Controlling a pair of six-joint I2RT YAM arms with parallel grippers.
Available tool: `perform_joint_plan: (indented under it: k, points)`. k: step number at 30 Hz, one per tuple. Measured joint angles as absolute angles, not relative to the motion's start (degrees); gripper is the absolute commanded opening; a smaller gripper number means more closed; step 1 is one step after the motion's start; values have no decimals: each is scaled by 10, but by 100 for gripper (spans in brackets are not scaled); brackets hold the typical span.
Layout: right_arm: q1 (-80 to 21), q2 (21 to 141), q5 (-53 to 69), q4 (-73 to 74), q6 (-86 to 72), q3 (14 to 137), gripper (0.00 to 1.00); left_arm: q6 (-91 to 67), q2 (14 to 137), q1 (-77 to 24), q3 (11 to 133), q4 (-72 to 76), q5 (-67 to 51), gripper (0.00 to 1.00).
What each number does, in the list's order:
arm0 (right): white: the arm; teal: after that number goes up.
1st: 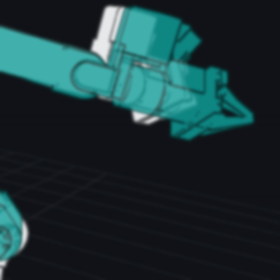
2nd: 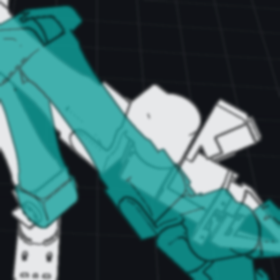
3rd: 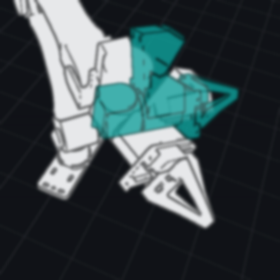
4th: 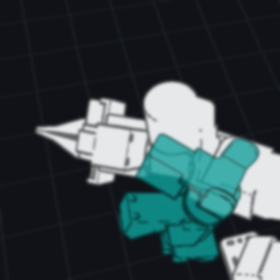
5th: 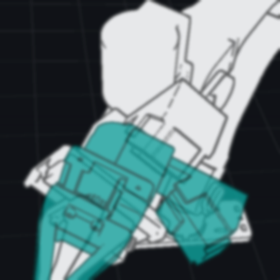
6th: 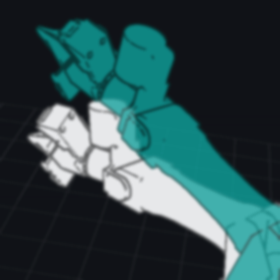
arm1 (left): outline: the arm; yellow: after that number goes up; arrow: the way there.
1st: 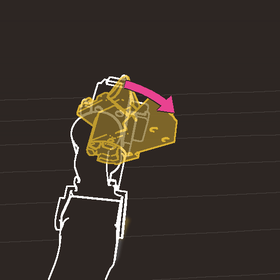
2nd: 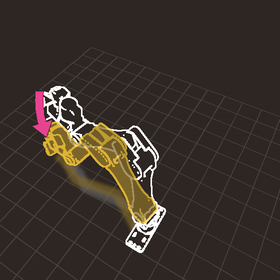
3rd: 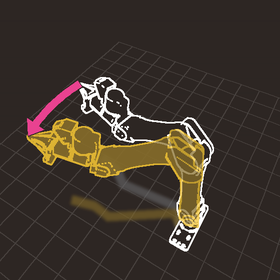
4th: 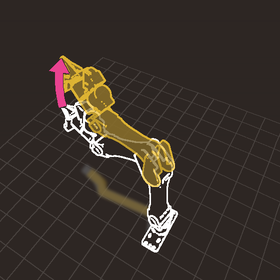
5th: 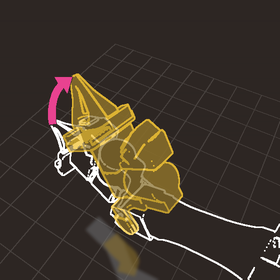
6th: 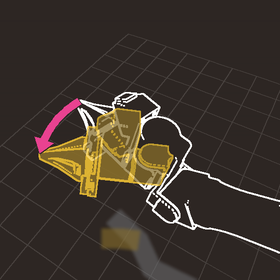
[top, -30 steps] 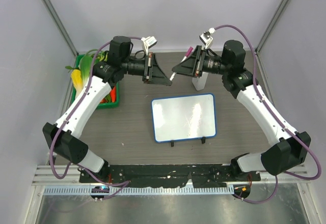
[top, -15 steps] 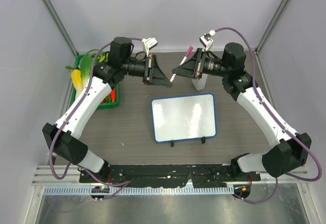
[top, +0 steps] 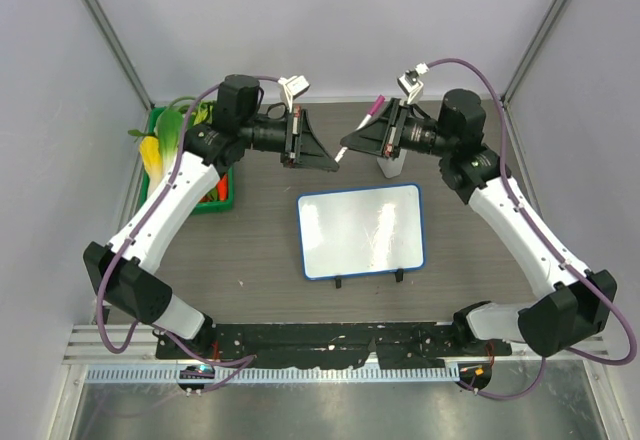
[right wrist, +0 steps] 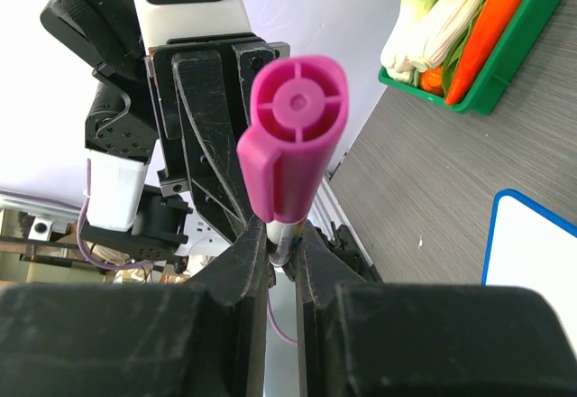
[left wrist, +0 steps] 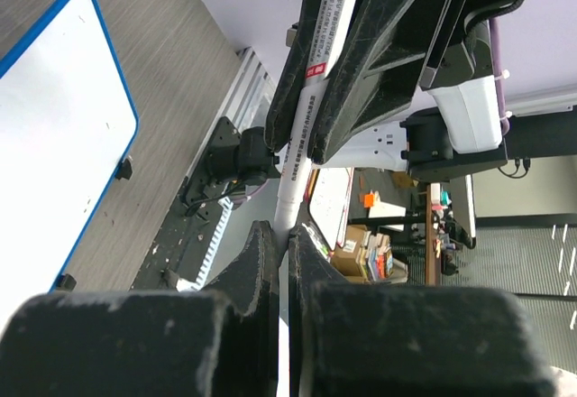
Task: Write a sentence on the whiteboard
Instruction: Pass from the left arm to the right, then hold the whiteboard on the whiteboard stand.
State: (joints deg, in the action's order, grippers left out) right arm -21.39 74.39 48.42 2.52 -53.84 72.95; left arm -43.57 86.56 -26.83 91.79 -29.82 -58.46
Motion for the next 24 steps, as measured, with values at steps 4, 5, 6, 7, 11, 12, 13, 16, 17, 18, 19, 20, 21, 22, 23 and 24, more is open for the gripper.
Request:
perform_joint_plan:
  k: [4,5,6,7,11,12,13,16,17,18,19,20,21,22,23,24]
  points:
    - [-214,738,470,37,-532,729,1,-447,864,-268,915,-293,-578,13]
    - [-214,735,465,41,-528,729,2,-451,864,-268,912,-289,-577,21]
    - [-214,733,460,44,-526,729,1,-455,864,-268,911,-286,-576,32]
    - [-214,731,453,48,-522,729,1,-462,864,-267,910,-284,-571,41]
    - [-214,722,427,98,-488,729,1,-483,861,-246,909,-263,-530,66]
    - [-214,722,415,108,-482,729,1,-490,859,-240,909,-261,-517,69]
    - [-214,722,398,121,-475,729,1,-494,856,-234,909,-259,-504,71]
    - [-209,722,365,148,-460,729,1,-503,844,-222,903,-254,-473,73]
    - [-204,722,358,154,-456,729,1,-505,839,-219,898,-255,-461,74]
    - [-199,722,354,158,-453,729,2,-505,836,-218,895,-257,-455,74]
    - [-190,722,352,162,-451,729,1,-505,832,-218,891,-263,-446,74]
    - [-180,722,352,166,-449,729,1,-503,829,-218,886,-268,-440,75]
    - [-170,722,352,168,-447,729,2,-497,825,-218,879,-279,-433,75]
    - [-162,722,352,170,-444,729,2,-487,819,-218,869,-295,-423,75]
    - [-155,722,351,171,-439,729,2,-477,813,-218,857,-310,-415,77]
    - [-149,722,350,173,-436,729,1,-469,806,-218,841,-321,-405,78]
